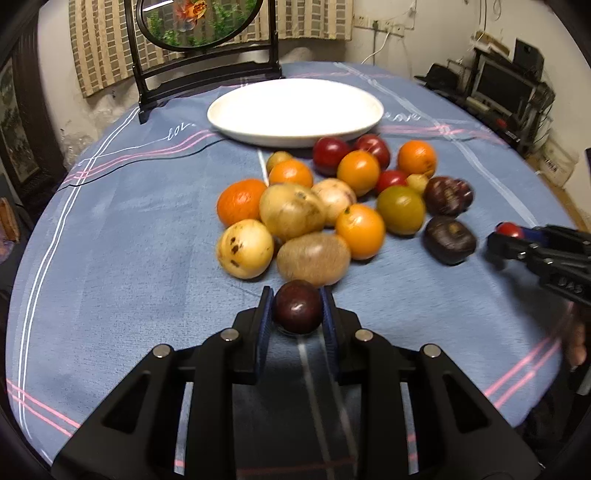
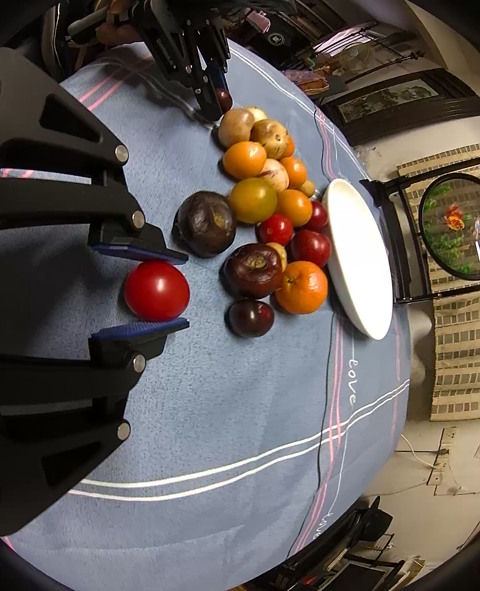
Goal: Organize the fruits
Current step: 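Grasp the dark plum with the left tool while the right tool grasps a red cherry tomato, then place the dark plum on the white plate with the left tool while the right tool places the tomato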
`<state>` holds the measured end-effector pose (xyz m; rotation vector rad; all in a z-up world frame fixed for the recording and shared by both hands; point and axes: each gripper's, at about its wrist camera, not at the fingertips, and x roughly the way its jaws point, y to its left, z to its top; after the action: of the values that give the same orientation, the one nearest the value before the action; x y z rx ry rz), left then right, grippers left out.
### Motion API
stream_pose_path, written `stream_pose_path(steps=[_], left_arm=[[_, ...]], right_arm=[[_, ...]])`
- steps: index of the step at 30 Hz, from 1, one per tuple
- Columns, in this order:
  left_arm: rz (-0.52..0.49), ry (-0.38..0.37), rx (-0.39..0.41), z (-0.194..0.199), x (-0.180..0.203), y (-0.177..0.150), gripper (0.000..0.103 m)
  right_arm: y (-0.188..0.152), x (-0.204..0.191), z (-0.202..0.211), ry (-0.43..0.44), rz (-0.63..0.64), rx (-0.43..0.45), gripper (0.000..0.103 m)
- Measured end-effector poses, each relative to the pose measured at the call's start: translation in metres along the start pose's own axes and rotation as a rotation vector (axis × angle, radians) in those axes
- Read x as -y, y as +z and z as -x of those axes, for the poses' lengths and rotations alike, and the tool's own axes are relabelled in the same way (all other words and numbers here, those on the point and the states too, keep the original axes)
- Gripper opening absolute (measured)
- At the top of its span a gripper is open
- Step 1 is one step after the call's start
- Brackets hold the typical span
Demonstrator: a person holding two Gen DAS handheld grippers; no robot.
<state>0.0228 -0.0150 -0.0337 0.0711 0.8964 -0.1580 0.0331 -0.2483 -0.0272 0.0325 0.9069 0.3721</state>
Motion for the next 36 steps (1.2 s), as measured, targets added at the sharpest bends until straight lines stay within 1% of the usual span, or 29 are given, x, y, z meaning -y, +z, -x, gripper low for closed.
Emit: stream_pose_path(steps=[3,6,10,12,13,14,15,16,17,19,20,23,25,28,29,30,31,33,36], left_arm=[[0.030,-0.059,0.015,0.012,-0.010,0.011,0.026],[0.037,-0.050,0.067,0.022,-0.016,0.036,0.026],[0.026,-0.037,0.150,0.027,-0.020,0.085,0.026],[0.016,-0.013,0.170,0.019,-0.021,0.115,0.026],[0.018,-0.002,0.182,0.013,-0.022,0.128,0.026],[0.028,0.019,0.190,0.005,-0.024,0.140,0.026],[0.048,0.065,0.192,-0.006,-0.028,0.153,0.026],[0.067,0.099,0.189,-0.021,-0.033,0.166,0.026],[0.076,0.105,0.183,-0.030,-0.035,0.170,0.026],[0.125,0.123,0.124,-0.063,-0.047,0.184,0.026],[0.155,0.103,0.080,-0.082,-0.054,0.189,0.026],[0.177,0.068,0.007,-0.114,-0.063,0.193,0.026],[0.173,0.062,-0.014,-0.125,-0.065,0.192,0.026],[0.174,0.034,-0.037,-0.137,-0.066,0.190,0.028],[0.173,0.030,-0.042,-0.139,-0.066,0.190,0.031],[0.171,0.029,-0.044,-0.141,-0.066,0.190,0.046],[0.173,0.032,-0.031,-0.139,-0.066,0.190,0.054],[0.172,0.042,-0.013,-0.132,-0.064,0.190,0.057],[0.169,0.045,0.016,-0.114,-0.062,0.186,0.065]], right_arm=[[0.009,-0.002,0.013,0.035,0.004,0.030,0.030],[0.027,-0.011,0.026,0.062,0.042,0.074,0.030],[0.069,-0.030,0.029,0.072,0.119,0.130,0.030],[0.091,-0.037,0.021,0.072,0.139,0.149,0.030],[0.106,-0.039,0.011,0.056,0.148,0.159,0.030],[0.117,-0.040,0.002,0.036,0.152,0.161,0.030],[0.132,-0.039,-0.014,0.010,0.146,0.156,0.030],[0.142,-0.038,-0.026,-0.001,0.138,0.146,0.030],[0.152,-0.037,-0.039,-0.014,0.130,0.132,0.030],[0.168,-0.033,-0.069,-0.030,0.108,0.093,0.030],[0.173,-0.031,-0.084,-0.036,0.098,0.069,0.030],[0.185,-0.030,-0.116,-0.026,0.080,0.004,0.030],[0.190,-0.030,-0.130,-0.025,0.076,-0.025,0.030],[0.194,-0.030,-0.146,-0.002,0.072,-0.081,0.030],[0.193,-0.030,-0.149,0.005,0.075,-0.094,0.030],[0.193,-0.031,-0.149,0.008,0.079,-0.098,0.030],[0.192,-0.030,-0.149,0.003,0.073,-0.093,0.030],[0.189,-0.026,-0.144,0.016,0.043,-0.087,0.030],[0.184,-0.015,-0.131,0.075,-0.027,-0.083,0.031]])
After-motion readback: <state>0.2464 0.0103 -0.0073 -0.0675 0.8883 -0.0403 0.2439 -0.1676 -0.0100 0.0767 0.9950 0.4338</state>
